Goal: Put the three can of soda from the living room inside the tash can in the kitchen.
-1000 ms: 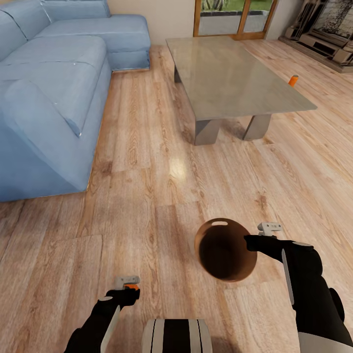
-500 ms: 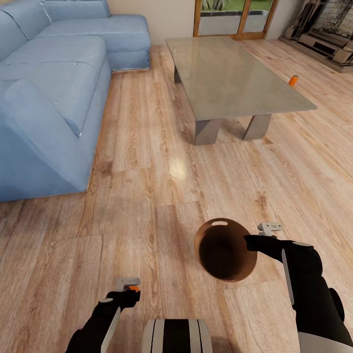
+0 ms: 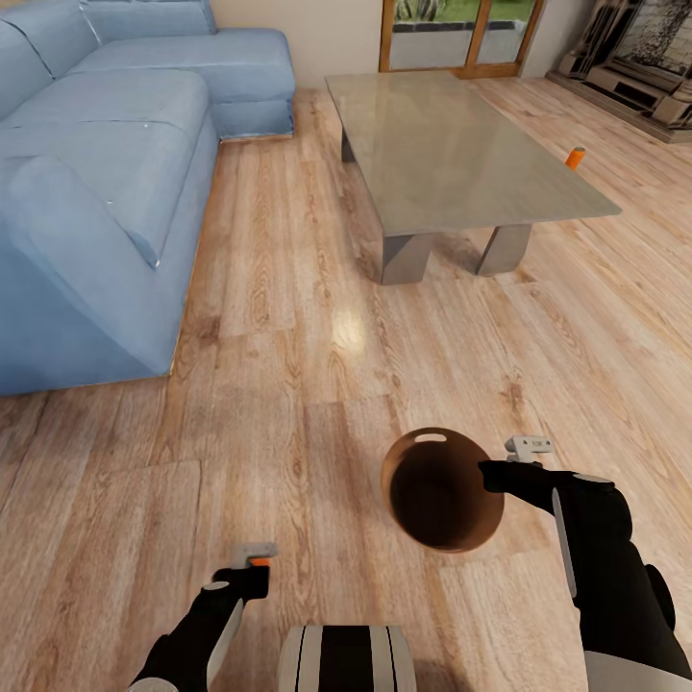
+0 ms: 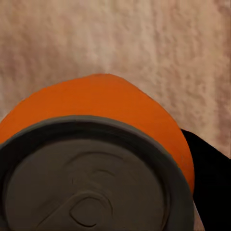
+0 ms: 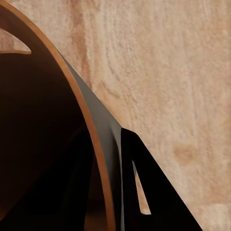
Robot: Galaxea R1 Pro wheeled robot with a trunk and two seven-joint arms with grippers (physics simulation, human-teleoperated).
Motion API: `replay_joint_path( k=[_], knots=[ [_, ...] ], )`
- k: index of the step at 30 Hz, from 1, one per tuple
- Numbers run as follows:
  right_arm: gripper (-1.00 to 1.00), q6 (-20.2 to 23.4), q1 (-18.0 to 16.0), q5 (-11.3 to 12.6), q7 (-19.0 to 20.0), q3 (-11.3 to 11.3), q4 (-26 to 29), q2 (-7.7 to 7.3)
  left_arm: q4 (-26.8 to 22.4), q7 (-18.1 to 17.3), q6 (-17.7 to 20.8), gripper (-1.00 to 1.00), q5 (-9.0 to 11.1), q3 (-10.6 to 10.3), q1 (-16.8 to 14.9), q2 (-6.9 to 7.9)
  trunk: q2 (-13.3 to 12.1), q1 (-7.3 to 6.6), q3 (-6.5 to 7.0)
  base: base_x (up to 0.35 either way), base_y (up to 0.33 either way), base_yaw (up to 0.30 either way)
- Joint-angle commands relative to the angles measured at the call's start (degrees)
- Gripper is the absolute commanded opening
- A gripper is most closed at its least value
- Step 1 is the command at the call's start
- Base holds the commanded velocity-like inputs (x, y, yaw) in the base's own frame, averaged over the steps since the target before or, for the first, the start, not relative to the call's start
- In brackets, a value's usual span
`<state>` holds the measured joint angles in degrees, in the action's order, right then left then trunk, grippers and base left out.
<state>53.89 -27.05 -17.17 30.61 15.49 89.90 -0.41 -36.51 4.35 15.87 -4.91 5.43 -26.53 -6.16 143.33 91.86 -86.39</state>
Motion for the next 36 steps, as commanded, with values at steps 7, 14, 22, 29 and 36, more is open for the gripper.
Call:
replay_joint_path(
  k=[7, 14, 22, 29, 36],
  knots=[
    [-1.00, 0.3, 0.0, 1.0, 0.1, 0.0, 0.0, 0.02, -10.7, -0.6, 5.5, -1.00, 0.2, -1.2, 0.1, -1.47, 0.0, 0.00, 0.00, 0.000, 0.000, 0.000],
    [-1.00, 0.3, 0.0, 1.0, 0.1, 0.0, 0.0, 0.05, -47.5, -16.3, 35.7, -1.00, 2.0, -8.6, 4.0, -1.94, 0.0, 0.00, 0.00, 0.000, 0.000, 0.000],
    [-1.00, 0.3, 0.0, 1.0, 0.1, 0.0, 0.0, 0.05, -51.8, -17.8, 40.9, -1.00, 2.0, -11.7, 5.4, -1.11, 0.0, 0.00, 0.00, 0.000, 0.000, 0.000],
    [-1.00, 0.3, 0.0, 1.0, 0.1, 0.0, 0.0, -0.02, -52.0, -41.2, 39.5, -1.00, 2.3, -8.6, 6.8, 6.14, 0.0, 0.00, 0.00, 0.000, 0.000, 0.000],
    [-1.00, 0.2, 0.0, 1.0, 0.1, 0.0, 0.0, 0.05, -52.0, -53.9, 39.2, -1.00, 2.3, 1.7, 6.9, 7.04, 0.0, 0.00, 0.00, 0.000, 0.000, 0.000]
  ],
)
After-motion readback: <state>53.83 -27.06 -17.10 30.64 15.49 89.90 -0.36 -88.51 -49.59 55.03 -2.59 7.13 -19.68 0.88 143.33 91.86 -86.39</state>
